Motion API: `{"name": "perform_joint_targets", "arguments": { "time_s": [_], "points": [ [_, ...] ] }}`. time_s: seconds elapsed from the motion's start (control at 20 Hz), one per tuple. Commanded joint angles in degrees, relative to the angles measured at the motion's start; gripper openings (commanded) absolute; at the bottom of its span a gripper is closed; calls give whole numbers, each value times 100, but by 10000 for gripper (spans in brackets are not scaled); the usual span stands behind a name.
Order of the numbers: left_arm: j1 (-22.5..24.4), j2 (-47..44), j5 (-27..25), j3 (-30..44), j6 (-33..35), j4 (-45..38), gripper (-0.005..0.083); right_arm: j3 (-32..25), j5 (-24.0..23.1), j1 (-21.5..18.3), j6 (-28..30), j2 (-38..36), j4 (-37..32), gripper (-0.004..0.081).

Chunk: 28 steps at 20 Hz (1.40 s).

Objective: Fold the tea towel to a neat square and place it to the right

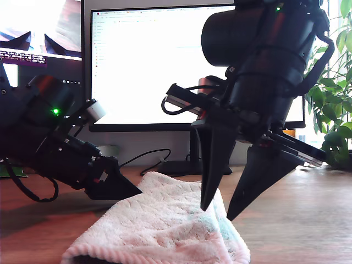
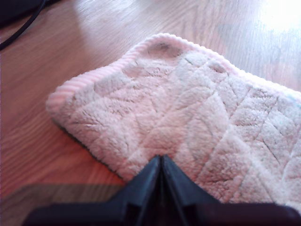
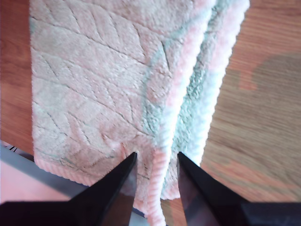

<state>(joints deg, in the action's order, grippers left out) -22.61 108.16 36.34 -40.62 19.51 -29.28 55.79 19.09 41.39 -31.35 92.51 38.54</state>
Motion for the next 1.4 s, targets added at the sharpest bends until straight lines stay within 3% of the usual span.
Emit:
{"name": "perform_joint_targets", "arguments": {
  "time_s": [0.0, 0.8, 1.25, 1.35],
  "points": [
    [0, 251, -81, 28, 0, 42, -21, -74, 11, 11, 81, 190, -42, 236],
    [0, 251, -232, 0, 4, 44, -21, -72, 190, 22, 138, 439, -262, 225],
    [0, 251, -302, -2, 9, 44, -21, -74, 284, 17, 247, 439, -197, -14],
    [0, 251, -350, -2, 46, 46, -21, -72, 354, 17, 271, 439, -155, -13]
  ]
}}
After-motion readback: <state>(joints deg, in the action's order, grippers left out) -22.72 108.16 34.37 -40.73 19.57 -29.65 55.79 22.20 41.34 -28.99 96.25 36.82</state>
